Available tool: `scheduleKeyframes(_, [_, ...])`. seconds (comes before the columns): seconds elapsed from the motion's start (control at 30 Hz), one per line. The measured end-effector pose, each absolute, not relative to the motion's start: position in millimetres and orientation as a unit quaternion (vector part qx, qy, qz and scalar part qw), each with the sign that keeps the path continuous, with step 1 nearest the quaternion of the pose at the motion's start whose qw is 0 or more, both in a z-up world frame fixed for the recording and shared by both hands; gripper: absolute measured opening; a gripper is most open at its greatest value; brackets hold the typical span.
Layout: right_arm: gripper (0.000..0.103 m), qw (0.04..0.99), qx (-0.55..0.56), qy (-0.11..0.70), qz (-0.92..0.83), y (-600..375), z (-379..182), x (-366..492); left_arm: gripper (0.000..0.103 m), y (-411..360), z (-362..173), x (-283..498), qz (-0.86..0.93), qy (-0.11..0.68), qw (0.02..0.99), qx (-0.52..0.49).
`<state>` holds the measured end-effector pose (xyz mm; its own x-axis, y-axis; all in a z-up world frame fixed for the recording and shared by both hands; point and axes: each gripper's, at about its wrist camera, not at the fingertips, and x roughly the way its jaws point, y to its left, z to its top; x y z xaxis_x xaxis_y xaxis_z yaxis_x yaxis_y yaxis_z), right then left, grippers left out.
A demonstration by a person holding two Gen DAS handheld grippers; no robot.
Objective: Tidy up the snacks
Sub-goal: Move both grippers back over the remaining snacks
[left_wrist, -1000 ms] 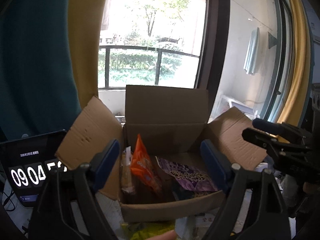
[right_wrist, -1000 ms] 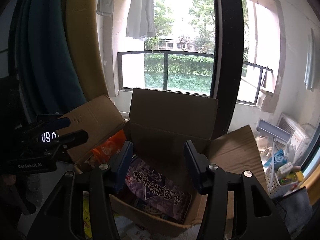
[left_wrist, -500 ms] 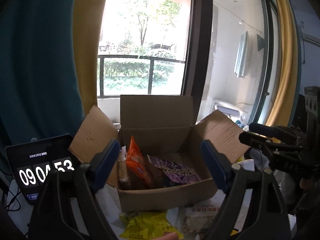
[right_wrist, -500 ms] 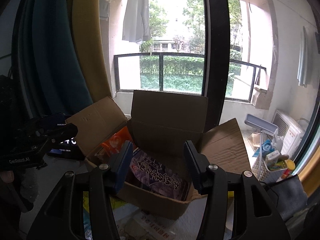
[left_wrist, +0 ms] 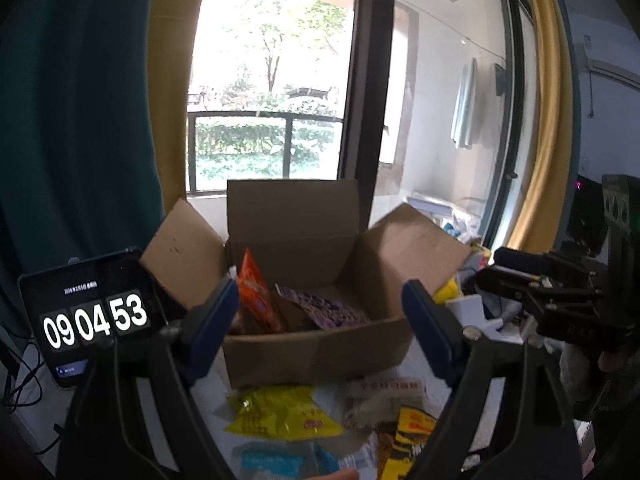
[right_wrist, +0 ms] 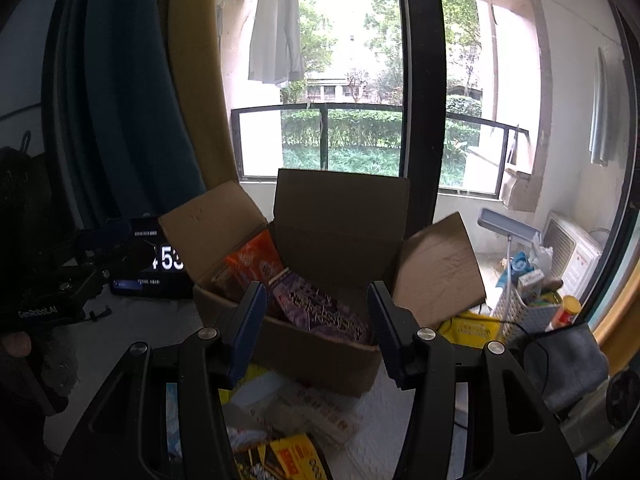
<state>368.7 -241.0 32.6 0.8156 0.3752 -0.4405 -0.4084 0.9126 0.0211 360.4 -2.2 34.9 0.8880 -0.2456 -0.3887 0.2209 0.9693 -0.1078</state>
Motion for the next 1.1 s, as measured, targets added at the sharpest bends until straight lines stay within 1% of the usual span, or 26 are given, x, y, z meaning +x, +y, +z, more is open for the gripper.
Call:
scheduleKeyframes(0.2, [0.055, 0.951, -0.031, 0.235, 0.197, -253.3, 17.9, 334.9, 0.085, -4.3, 22.8, 332.6, -0.143, 0.224, 0.964, -0.029])
scheduleKeyframes(0.6, [0.056, 0.941, -0.005, 0.279, 0.191, -273.0, -27.2, 277.6, 0.085, -15.2, -19.3, 290.4, -0.17, 0.264, 0.949, -0.03])
scheduleKeyframes(0.93, [0.056, 0.923, 0.034, 0.335, 0.188, -281.2, -77.2, 258.8, 0.085, -14.0, -62.3, 265.4, -0.168, 0.304, 0.937, -0.029])
scheduleKeyframes(1.1, [0.056, 0.912, 0.052, 0.36, 0.187, -282.4, -98.7, 256.7, 0.085, 1.8, -87.7, 254.9, -0.155, 0.33, 0.93, -0.052])
